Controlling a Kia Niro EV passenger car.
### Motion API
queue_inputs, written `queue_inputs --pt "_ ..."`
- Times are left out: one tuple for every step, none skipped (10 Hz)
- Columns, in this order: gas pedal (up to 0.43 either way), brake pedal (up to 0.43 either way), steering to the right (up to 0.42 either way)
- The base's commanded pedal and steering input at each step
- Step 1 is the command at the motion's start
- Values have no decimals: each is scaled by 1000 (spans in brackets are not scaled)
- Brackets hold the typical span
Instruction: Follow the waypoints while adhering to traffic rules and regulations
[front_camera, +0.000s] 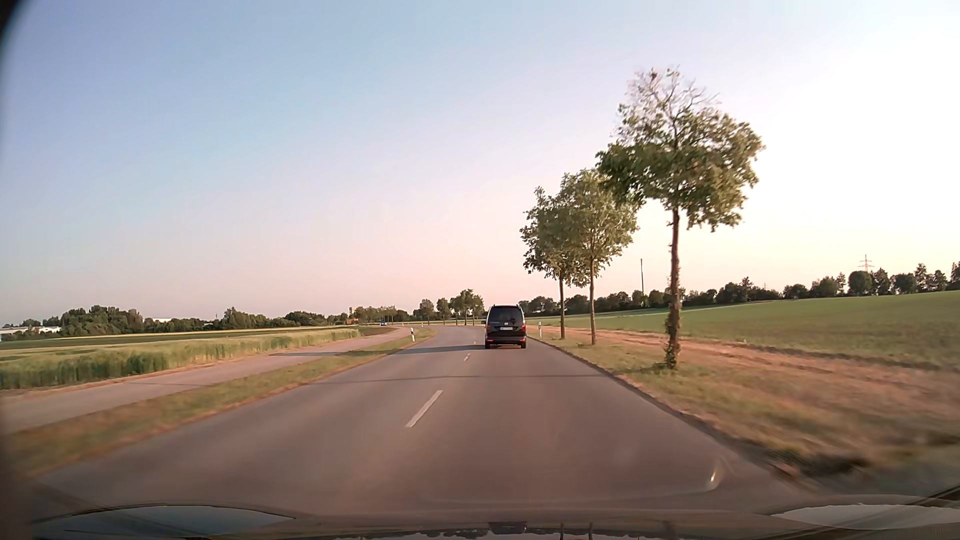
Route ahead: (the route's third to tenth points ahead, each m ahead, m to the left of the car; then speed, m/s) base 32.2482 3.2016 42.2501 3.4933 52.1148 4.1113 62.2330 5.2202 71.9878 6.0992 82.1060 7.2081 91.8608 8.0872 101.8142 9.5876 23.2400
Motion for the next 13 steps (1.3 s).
queue_inputs --pt "157 18 -13" --pt "157 18 -11" --pt "157 18 -11" --pt "157 12 -11" --pt "157 18 -11" --pt "169 18 -11" --pt "169 18 -11" --pt "169 12 -11" --pt "177 18 -11" --pt "189 18 -11" --pt "189 18 -11" --pt "197 18 -11" --pt "209 18 -11"
